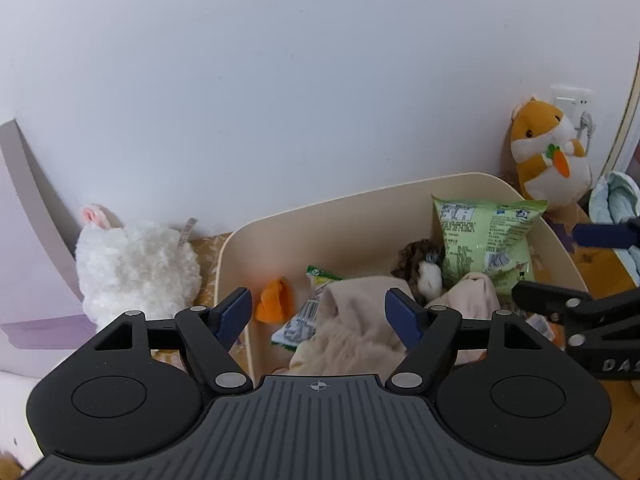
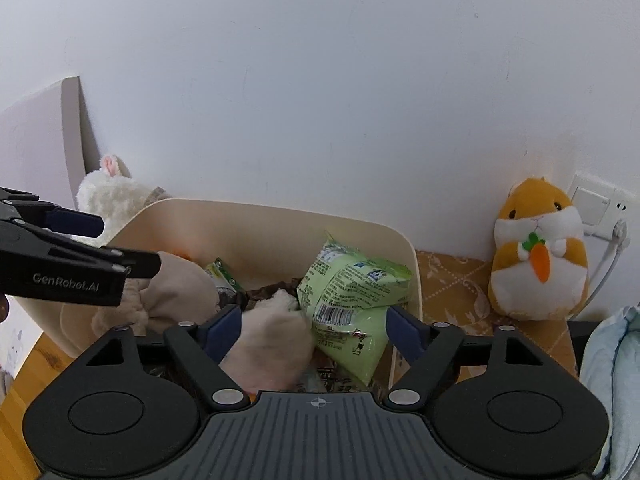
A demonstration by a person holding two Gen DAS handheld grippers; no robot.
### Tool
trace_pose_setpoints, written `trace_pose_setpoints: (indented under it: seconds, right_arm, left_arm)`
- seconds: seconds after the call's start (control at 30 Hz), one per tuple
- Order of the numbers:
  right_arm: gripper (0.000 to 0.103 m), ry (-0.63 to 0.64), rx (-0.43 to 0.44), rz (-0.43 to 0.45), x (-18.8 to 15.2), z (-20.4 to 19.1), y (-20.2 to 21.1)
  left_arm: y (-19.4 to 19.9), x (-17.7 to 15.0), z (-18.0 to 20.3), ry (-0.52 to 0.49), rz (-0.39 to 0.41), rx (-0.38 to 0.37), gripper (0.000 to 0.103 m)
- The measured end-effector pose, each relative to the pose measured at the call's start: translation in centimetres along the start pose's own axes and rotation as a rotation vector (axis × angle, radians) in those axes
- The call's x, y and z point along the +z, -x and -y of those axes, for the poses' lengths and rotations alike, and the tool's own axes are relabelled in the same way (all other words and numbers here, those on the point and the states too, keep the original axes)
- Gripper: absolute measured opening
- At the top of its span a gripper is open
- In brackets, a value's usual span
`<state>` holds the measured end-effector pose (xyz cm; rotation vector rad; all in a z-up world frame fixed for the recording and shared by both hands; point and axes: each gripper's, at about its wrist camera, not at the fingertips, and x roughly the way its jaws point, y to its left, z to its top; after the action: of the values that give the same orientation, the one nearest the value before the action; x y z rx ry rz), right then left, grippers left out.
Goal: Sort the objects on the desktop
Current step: 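Open both grippers to drop the sock and cloth ball into the basket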
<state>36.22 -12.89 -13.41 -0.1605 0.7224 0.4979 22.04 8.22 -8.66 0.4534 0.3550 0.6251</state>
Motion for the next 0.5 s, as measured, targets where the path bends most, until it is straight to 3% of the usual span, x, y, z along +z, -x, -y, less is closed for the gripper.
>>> trace_pose_setpoints:
  seconds: [0.17,0.27,0.5]
  right_arm:
    - [0.088,-0.005,0.034,0.021,-1.0,0.3,2.1]
    - [0.088,-0.001,0.079,0.018,-2.2,0.6,3.6]
    - [0.091,0.096,0.179,-0.06,-6.1,0.4,6.5]
  left_arm:
    - [1.9,-1.6,-0.3,-0.008,-0.017,-0.001,0.075]
    - [3.4,-3.3,-0.3,-0.02,-0.031,-0.045,0.075]
    - [5.8,-8.1,0.2,-0.016,-0.124,-0.124,0.075]
